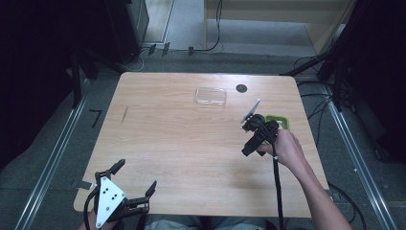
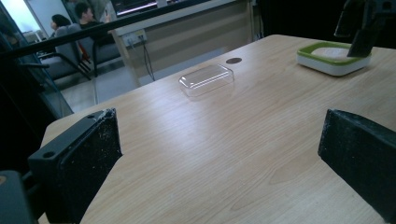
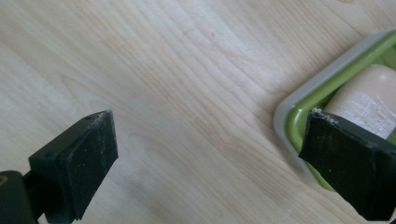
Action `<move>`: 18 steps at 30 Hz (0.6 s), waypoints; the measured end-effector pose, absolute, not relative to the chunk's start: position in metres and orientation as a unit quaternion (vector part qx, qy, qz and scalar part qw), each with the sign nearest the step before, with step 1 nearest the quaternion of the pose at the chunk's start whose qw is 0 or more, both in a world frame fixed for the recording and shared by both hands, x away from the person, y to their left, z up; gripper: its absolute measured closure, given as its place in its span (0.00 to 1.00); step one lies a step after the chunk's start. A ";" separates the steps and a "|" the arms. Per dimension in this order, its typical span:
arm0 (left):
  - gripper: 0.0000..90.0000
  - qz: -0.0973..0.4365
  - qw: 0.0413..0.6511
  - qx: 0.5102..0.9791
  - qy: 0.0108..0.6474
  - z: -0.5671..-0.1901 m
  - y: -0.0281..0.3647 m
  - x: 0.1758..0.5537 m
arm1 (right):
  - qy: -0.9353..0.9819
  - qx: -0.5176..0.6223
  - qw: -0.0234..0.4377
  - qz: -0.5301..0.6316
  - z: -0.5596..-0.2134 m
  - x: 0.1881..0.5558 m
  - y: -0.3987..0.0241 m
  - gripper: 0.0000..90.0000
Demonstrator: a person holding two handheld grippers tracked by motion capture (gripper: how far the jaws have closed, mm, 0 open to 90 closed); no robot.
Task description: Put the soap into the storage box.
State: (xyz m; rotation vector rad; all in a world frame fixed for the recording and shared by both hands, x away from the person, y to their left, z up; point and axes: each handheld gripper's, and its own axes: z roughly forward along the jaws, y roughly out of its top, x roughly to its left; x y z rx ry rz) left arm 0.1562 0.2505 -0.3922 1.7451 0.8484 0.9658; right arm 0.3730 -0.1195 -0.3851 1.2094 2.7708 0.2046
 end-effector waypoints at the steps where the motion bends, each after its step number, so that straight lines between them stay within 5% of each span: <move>1: 0.00 0.394 0.468 0.712 0.346 -0.392 0.250 0.156 | 0.916 0.392 0.057 0.067 -0.385 0.370 -0.117 0.04; 18: 0.00 0.394 0.468 0.712 0.345 -0.392 0.251 0.156 | 0.940 0.336 0.043 0.044 -0.405 0.331 -0.082 0.04</move>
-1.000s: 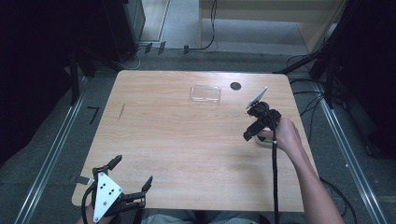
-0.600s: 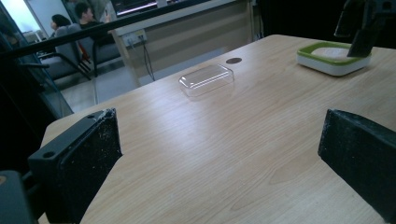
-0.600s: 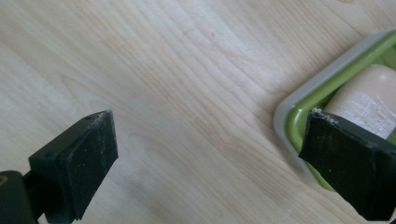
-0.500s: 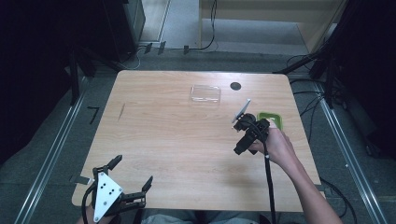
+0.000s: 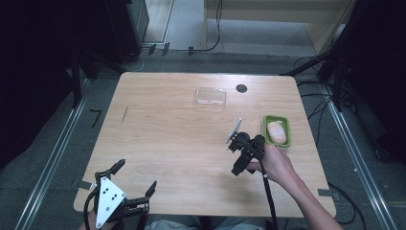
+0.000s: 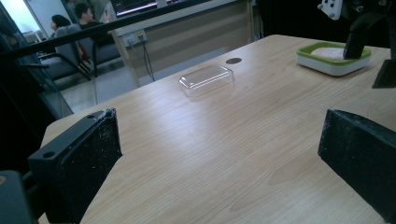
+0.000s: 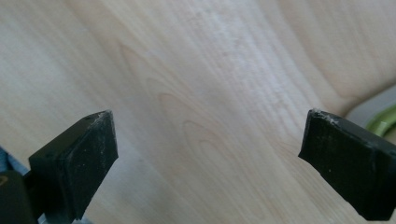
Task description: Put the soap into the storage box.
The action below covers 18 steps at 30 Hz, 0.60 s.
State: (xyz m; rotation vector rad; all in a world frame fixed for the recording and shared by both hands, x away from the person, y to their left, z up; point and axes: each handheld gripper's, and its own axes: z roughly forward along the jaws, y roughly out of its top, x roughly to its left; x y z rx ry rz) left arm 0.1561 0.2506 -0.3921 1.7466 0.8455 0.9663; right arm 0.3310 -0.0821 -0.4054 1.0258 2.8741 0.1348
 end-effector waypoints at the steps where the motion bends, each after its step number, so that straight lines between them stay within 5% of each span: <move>1: 0.00 0.394 0.468 0.712 0.345 -0.392 0.251 0.156 | 0.940 0.336 0.043 0.044 -0.405 0.331 -0.082 0.04; 18: 0.00 0.393 0.469 0.712 0.345 -0.392 0.251 0.157 | 0.951 0.306 0.025 0.031 -0.449 0.295 -0.078 0.07</move>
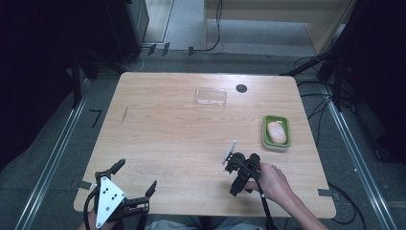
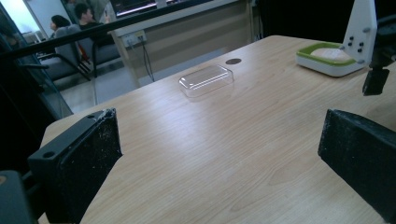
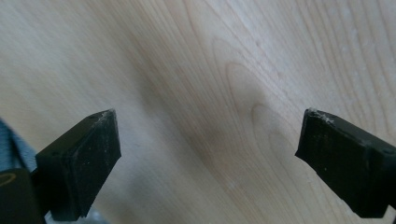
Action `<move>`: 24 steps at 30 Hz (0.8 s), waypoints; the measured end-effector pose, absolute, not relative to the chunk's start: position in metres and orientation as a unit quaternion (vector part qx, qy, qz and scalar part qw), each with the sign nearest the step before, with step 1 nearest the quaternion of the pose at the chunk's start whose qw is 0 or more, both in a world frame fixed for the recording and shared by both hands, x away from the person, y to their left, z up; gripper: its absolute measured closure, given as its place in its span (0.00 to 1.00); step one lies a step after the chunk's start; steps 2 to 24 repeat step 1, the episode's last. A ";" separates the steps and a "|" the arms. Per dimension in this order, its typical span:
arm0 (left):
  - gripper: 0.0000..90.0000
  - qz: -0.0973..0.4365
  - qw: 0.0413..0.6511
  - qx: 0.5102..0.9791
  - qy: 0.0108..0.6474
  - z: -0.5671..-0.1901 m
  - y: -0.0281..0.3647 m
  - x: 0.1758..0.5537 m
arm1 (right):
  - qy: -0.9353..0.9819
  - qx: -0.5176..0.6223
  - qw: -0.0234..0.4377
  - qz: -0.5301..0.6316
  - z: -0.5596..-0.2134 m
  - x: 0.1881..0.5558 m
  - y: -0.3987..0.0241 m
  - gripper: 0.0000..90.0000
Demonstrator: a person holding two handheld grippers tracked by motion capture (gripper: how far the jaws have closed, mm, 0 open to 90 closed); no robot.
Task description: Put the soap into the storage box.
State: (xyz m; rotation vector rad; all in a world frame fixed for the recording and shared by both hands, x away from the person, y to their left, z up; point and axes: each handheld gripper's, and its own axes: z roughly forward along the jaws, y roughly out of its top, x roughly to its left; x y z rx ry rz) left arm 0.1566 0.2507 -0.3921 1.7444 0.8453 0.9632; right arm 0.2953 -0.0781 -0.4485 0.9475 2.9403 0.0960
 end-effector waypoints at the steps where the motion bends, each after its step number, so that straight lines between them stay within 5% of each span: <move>1: 0.00 0.393 0.469 0.712 0.345 -0.392 0.251 0.157 | 0.951 0.306 0.025 0.031 -0.449 0.295 -0.078 0.07; 24: 0.00 0.393 0.469 0.712 0.345 -0.392 0.251 0.157 | 0.951 0.306 0.025 0.031 -0.449 0.295 -0.078 0.07</move>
